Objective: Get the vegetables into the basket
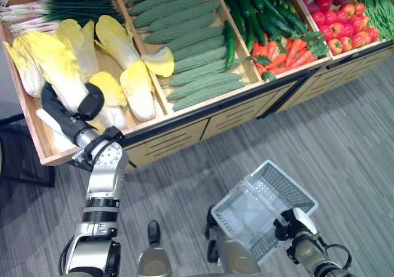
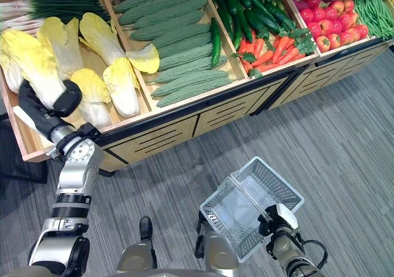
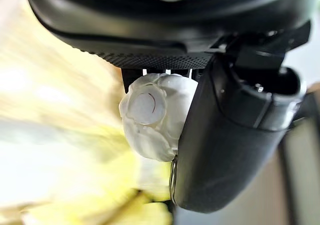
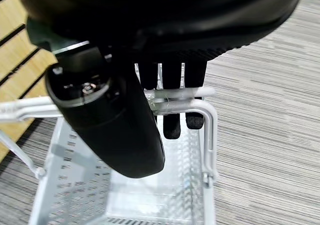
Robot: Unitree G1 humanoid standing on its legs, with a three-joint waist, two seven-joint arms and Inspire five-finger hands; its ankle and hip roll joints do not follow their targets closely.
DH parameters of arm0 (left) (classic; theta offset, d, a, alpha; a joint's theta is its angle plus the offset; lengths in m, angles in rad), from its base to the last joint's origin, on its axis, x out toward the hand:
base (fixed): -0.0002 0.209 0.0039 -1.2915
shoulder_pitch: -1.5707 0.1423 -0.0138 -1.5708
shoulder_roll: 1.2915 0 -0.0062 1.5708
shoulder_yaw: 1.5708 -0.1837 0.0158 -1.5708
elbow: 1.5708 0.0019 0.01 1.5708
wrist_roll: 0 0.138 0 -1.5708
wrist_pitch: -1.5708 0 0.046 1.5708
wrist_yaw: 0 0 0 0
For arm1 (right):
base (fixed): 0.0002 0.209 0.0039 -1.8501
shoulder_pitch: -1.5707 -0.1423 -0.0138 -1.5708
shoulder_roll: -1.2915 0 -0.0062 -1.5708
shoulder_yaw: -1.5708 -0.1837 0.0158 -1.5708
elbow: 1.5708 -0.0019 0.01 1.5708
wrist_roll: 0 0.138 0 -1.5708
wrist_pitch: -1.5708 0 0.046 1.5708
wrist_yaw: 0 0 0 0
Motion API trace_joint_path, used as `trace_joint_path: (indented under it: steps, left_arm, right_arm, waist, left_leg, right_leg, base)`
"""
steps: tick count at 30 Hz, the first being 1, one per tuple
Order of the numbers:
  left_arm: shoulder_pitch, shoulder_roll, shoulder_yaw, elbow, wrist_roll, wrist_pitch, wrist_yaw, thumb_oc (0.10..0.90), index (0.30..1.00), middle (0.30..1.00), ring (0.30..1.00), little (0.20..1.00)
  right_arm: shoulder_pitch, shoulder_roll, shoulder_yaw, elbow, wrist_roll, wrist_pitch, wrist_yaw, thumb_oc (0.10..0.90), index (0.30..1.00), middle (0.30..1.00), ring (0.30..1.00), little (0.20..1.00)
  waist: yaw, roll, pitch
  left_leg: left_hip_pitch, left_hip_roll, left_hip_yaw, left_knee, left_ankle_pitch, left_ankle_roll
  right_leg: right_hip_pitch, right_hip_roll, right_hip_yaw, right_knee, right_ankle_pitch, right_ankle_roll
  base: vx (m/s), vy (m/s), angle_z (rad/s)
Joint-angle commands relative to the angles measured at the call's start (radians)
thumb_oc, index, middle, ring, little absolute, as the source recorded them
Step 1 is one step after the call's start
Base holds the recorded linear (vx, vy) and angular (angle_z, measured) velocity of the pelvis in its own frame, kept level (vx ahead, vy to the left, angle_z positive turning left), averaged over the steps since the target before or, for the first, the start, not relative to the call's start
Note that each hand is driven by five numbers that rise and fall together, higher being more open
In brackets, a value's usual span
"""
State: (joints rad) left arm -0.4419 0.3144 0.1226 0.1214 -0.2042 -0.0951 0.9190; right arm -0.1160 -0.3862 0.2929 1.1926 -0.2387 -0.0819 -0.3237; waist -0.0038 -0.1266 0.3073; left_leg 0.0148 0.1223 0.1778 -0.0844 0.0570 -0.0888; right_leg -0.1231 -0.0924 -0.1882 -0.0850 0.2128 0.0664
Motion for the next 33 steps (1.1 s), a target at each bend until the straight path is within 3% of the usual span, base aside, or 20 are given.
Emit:
trace_joint_path:
  steps: [1, 4, 7, 8, 9, 10, 11, 13, 14, 16, 17, 27, 33]
  left_arm:
    - [-0.091, 0.083, -0.024, -0.089, 0.170, -0.130, 0.014, 0.400, 0.300, 0.300, 0.300, 0.300]
    - [-0.048, 0.097, -0.055, -0.159, 0.186, -0.174, -0.061, 0.400, 0.300, 0.300, 0.300, 0.300]
    - [0.053, 0.131, -0.089, -0.199, 0.013, -0.282, -0.251, 0.400, 0.300, 0.300, 0.300, 0.300]
    - [0.056, 0.133, -0.087, -0.198, 0.006, -0.285, -0.258, 0.400, 0.300, 0.300, 0.300, 0.300]
    - [0.130, 0.161, -0.091, -0.188, -0.164, -0.337, -0.406, 0.400, 0.300, 0.300, 0.300, 0.300]
    - [0.189, 0.172, -0.110, -0.184, -0.313, -0.338, -0.555, 0.400, 0.300, 0.300, 0.300, 0.300]
    - [0.222, 0.189, -0.107, -0.177, -0.356, -0.335, -0.621, 0.400, 0.300, 0.300, 0.300, 0.300]
    - [0.252, 0.208, -0.113, -0.182, -0.371, -0.330, -0.671, 0.400, 0.300, 0.300, 0.300, 0.300]
    - [0.296, 0.248, -0.138, -0.174, -0.404, -0.304, -0.766, 0.400, 0.300, 0.300, 0.300, 0.300]
    - [0.309, 0.269, -0.150, -0.164, -0.401, -0.301, -0.797, 0.400, 0.300, 0.300, 0.300, 0.300]
    - [0.396, 0.343, -0.169, -0.115, -0.421, -0.277, -0.917, 0.400, 0.300, 0.300, 0.300, 0.300]
    - [0.469, 0.329, -0.226, -0.004, -0.377, -0.240, -0.972, 0.400, 0.300, 0.300, 0.300, 0.300]
    - [0.466, 0.305, -0.254, -0.008, -0.375, -0.230, -0.979, 0.400, 0.300, 0.300, 0.300, 0.300]
  right_arm:
    - [0.037, -0.040, 0.003, 0.029, -0.002, -0.006, -0.035, 0.400, 0.300, 0.300, 0.300, 0.300]
    - [0.051, -0.036, -0.004, 0.038, 0.011, -0.022, -0.034, 0.400, 0.300, 0.300, 0.300, 0.300]
    - [0.056, -0.039, -0.022, 0.037, 0.024, -0.023, -0.026, 0.400, 0.300, 0.300, 0.300, 0.300]
    - [0.058, -0.039, -0.021, 0.036, 0.024, -0.023, -0.026, 0.400, 0.300, 0.300, 0.300, 0.300]
    - [0.067, -0.046, -0.033, 0.019, 0.023, -0.024, -0.011, 0.400, 0.300, 0.300, 0.300, 0.300]
    - [0.069, -0.052, -0.039, 0.002, 0.018, -0.027, 0.011, 0.400, 0.300, 0.300, 0.300, 0.300]
    - [0.072, -0.057, -0.050, -0.002, 0.021, -0.030, 0.019, 0.400, 0.300, 0.300, 0.300, 0.300]
    - [0.076, -0.059, -0.059, -0.011, 0.024, -0.034, 0.029, 0.400, 0.300, 0.300, 0.300, 0.300]
    - [0.084, -0.070, -0.072, -0.036, 0.019, -0.042, 0.042, 0.400, 0.300, 0.300, 0.300, 0.300]
    - [0.085, -0.075, -0.074, -0.041, 0.018, -0.048, 0.047, 0.400, 0.300, 0.300, 0.300, 0.300]
    - [0.101, -0.102, -0.090, -0.099, 0.002, -0.066, 0.063, 0.400, 0.300, 0.300, 0.300, 0.300]
    - [0.105, -0.111, -0.120, -0.073, 0.006, -0.071, 0.067, 0.400, 0.300, 0.300, 0.300, 0.300]
    - [0.100, -0.118, -0.131, -0.097, 0.013, -0.072, 0.060, 0.400, 0.300, 0.300, 0.300, 0.300]
  waist:
    - [0.001, -0.027, -0.108]
    - [0.000, -0.027, -0.118]
    - [0.001, -0.019, -0.123]
    - [0.001, -0.020, -0.125]
    - [0.001, -0.014, -0.130]
    - [-0.001, -0.010, -0.137]
    - [-0.001, -0.007, -0.139]
    - [-0.001, -0.005, -0.144]
    - [-0.005, 0.001, -0.148]
    - [-0.005, 0.003, -0.149]
    - [-0.013, 0.014, -0.158]
    - [-0.023, 0.038, -0.162]
    - [-0.030, 0.033, -0.148]
  left_leg:
    - [-0.047, -0.011, -0.070, -0.001, -0.002, 0.000]
    - [-0.043, -0.014, -0.064, -0.002, -0.003, 0.001]
    - [-0.040, -0.018, -0.062, -0.002, -0.002, 0.002]
    - [-0.039, -0.018, -0.062, -0.002, -0.003, 0.002]
    - [-0.035, -0.021, -0.059, -0.003, -0.002, 0.002]
    - [-0.031, -0.023, -0.055, -0.003, -0.004, 0.002]
    - [-0.029, -0.024, -0.052, -0.003, -0.005, 0.002]
    - [-0.027, -0.024, -0.048, -0.003, -0.007, 0.001]
    - [-0.022, -0.025, -0.043, -0.003, -0.008, 0.002]
    - [-0.019, -0.025, -0.040, -0.003, -0.008, 0.002]
    - [-0.005, -0.025, -0.027, -0.003, -0.012, -0.001]
    - [0.029, -0.026, 0.001, 0.004, -0.027, 0.004]
    - [0.004, -0.043, 0.021, 0.131, -0.088, 0.021]
  right_leg:
    - [-0.048, -0.086, 0.091, 0.086, -0.050, 0.114]
    - [-0.043, -0.089, 0.091, 0.079, -0.045, 0.116]
    - [-0.041, -0.093, 0.092, 0.075, -0.040, 0.118]
    - [-0.040, -0.093, 0.092, 0.075, -0.040, 0.118]
    - [-0.036, -0.096, 0.095, 0.071, -0.036, 0.119]
    - [-0.034, -0.098, 0.100, 0.065, -0.031, 0.120]
    - [-0.032, -0.099, 0.102, 0.063, -0.030, 0.120]
    - [-0.031, -0.100, 0.102, 0.059, -0.029, 0.121]
    - [-0.030, -0.102, 0.106, 0.055, -0.025, 0.122]
    - [-0.030, -0.101, 0.108, 0.054, -0.025, 0.121]
    - [-0.026, -0.100, 0.120, 0.048, -0.023, 0.122]
    - [-0.015, -0.100, 0.140, 0.056, -0.035, 0.120]
    - [-0.019, -0.118, 0.165, 0.095, -0.044, 0.127]
  base:
    - [0.00, 0.000, 0.00]
    - [0.00, 0.000, 0.00]
    - [0.00, 0.000, 0.00]
    - [0.00, 0.000, 0.00]
    - [0.02, 0.031, -0.01]
    - [0.03, 0.041, 0.02]
    - [0.02, 0.023, -0.05]
    - [0.02, 0.017, -0.07]
    - [0.00, 0.000, 0.00]
    - [0.04, 0.022, -0.09]
    - [0.06, 0.021, -0.11]
    - [0.04, 0.010, -0.12]
    - [0.01, 0.043, -0.13]
